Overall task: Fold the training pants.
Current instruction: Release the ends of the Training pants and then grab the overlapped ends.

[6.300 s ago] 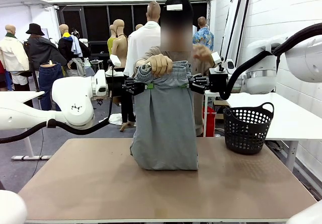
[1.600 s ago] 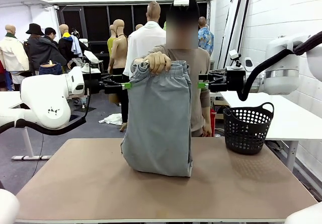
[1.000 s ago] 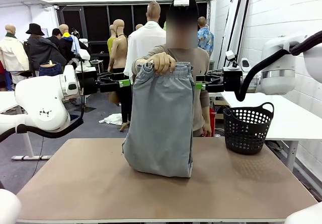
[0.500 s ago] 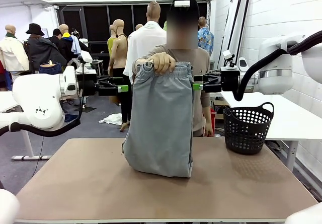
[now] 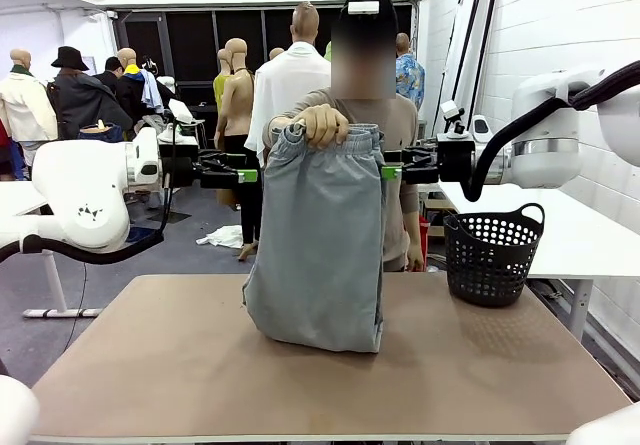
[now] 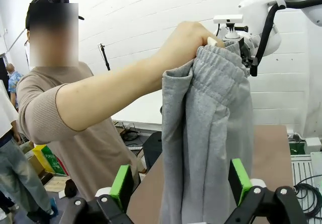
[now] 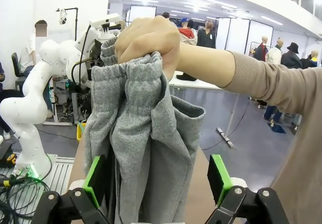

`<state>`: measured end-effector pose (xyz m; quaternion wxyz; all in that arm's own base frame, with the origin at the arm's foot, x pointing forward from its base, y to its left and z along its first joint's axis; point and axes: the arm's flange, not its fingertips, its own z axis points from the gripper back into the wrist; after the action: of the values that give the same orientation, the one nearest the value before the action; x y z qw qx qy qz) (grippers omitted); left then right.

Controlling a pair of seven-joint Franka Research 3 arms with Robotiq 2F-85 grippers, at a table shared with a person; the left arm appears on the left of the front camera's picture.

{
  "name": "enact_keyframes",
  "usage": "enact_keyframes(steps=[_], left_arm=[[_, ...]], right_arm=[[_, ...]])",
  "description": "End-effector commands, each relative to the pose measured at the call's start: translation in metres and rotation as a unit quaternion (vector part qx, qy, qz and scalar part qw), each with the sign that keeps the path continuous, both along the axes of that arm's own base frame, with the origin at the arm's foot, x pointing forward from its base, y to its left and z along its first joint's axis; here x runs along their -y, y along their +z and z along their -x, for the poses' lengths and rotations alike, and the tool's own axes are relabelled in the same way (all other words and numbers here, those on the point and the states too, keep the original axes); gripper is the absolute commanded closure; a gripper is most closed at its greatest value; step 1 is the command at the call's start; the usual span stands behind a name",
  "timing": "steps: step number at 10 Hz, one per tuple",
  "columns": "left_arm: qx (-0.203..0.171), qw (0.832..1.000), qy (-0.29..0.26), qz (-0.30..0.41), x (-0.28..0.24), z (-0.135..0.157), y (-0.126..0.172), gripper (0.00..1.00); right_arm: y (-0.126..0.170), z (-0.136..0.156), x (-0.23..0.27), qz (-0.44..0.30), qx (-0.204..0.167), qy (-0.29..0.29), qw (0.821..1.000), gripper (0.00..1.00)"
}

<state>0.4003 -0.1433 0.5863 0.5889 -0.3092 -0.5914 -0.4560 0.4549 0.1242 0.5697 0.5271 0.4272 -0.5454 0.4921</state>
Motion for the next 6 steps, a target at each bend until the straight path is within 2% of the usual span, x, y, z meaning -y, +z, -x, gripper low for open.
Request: enact_keyframes(steps=[1, 6], left_arm=[[-0.003, 1.0, -0.007, -0.008, 0.0066, -0.0125, 0.0001, 0.0], [-0.006, 1.0, -0.012, -0.005, 0.0099, -0.0164, -0.0024, 0.0]], right_arm=[[-0.0017, 0.0007, -0.0085, -0.021, -0.016, -0.015, 1.0, 0.0], [-0.0003, 0.0074, -0.0143, -0.04, -0.036, -0.001, 0.999, 0.0]])
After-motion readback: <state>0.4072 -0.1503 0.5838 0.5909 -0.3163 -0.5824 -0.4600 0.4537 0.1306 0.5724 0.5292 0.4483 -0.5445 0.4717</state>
